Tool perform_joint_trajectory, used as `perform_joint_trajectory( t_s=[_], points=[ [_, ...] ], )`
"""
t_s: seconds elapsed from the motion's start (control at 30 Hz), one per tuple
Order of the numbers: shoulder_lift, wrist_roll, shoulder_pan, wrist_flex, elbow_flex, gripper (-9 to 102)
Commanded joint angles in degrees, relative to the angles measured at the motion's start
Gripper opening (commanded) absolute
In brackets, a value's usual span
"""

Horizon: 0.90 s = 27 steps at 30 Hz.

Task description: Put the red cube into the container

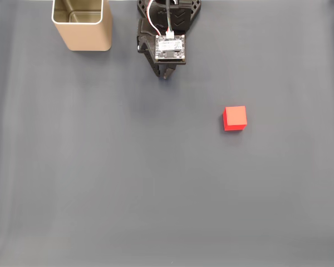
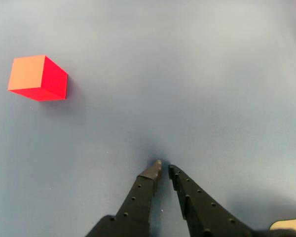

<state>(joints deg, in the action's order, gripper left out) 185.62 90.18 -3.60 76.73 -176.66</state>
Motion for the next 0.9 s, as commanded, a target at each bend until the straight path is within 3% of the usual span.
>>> perform_joint_trajectory(
  t_s=[0.0, 0.57, 0.77, 0.87],
  points=[
    [4.92, 0.53, -0.35, 0.62, -0.62, 1],
    [4.92, 0.26, -1.93, 0.53, -0.62, 7],
    [4.92, 1.32, -1.41, 0.18, -0.62, 0],
    [4.92, -0.35, -1.32, -4.48, -0.62, 0]
  ],
)
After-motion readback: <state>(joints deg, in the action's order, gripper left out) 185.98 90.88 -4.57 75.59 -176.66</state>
